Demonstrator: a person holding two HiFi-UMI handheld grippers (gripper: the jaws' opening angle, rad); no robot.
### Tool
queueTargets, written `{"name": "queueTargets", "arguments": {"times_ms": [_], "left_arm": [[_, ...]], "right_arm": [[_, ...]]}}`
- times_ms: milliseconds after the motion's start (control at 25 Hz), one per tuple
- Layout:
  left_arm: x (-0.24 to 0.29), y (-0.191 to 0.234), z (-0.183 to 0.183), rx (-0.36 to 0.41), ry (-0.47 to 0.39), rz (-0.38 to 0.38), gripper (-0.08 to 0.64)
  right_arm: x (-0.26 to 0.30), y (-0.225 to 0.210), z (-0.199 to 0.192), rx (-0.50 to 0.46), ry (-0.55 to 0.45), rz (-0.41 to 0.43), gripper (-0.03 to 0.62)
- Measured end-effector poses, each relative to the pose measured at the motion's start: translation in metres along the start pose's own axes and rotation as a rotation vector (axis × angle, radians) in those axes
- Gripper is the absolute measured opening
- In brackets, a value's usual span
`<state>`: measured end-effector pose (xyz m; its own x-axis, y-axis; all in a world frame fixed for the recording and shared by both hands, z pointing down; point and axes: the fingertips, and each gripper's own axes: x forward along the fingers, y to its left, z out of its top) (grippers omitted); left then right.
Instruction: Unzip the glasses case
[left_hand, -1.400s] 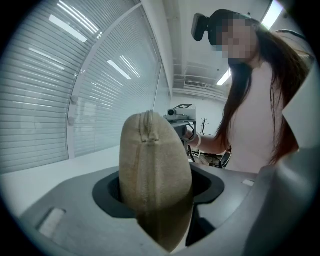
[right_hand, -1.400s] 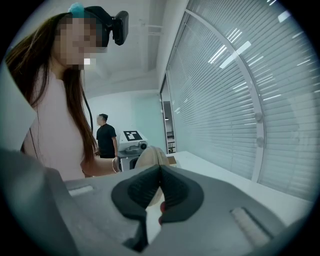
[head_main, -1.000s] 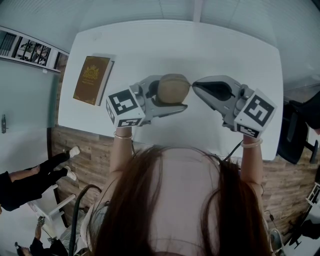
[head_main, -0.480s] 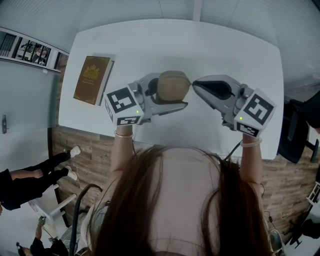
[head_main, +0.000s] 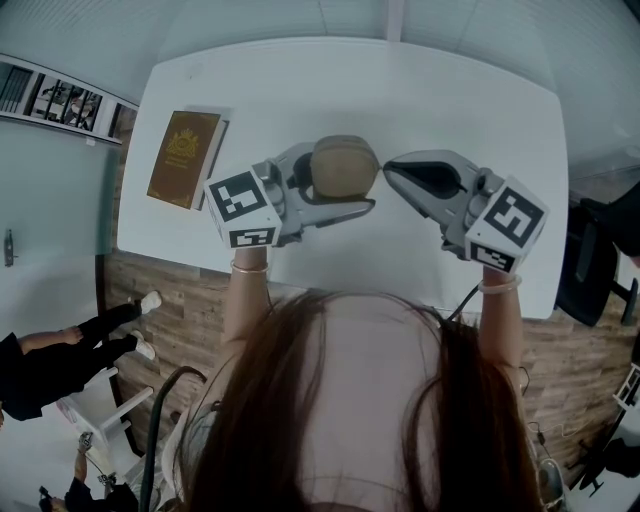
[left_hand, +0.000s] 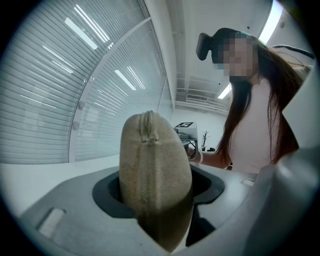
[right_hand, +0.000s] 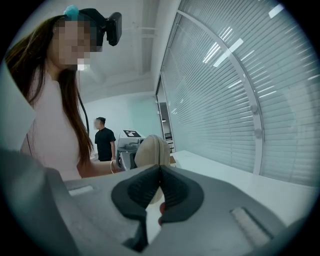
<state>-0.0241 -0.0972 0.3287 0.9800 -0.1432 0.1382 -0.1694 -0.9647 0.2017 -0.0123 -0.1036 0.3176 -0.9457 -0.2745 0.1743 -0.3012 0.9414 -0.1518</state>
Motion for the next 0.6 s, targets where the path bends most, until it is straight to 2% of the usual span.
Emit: {"name": "queueTargets", "arguments": {"times_ms": [600], "left_arm": [[-0.0029, 0.0039, 0.0087, -0.042, -0.072, -0.009, 0.293]], "right_arm": [[0.0020, -0.0016, -0.0028, 0.016, -0.015, -0.007, 0.003]]}}
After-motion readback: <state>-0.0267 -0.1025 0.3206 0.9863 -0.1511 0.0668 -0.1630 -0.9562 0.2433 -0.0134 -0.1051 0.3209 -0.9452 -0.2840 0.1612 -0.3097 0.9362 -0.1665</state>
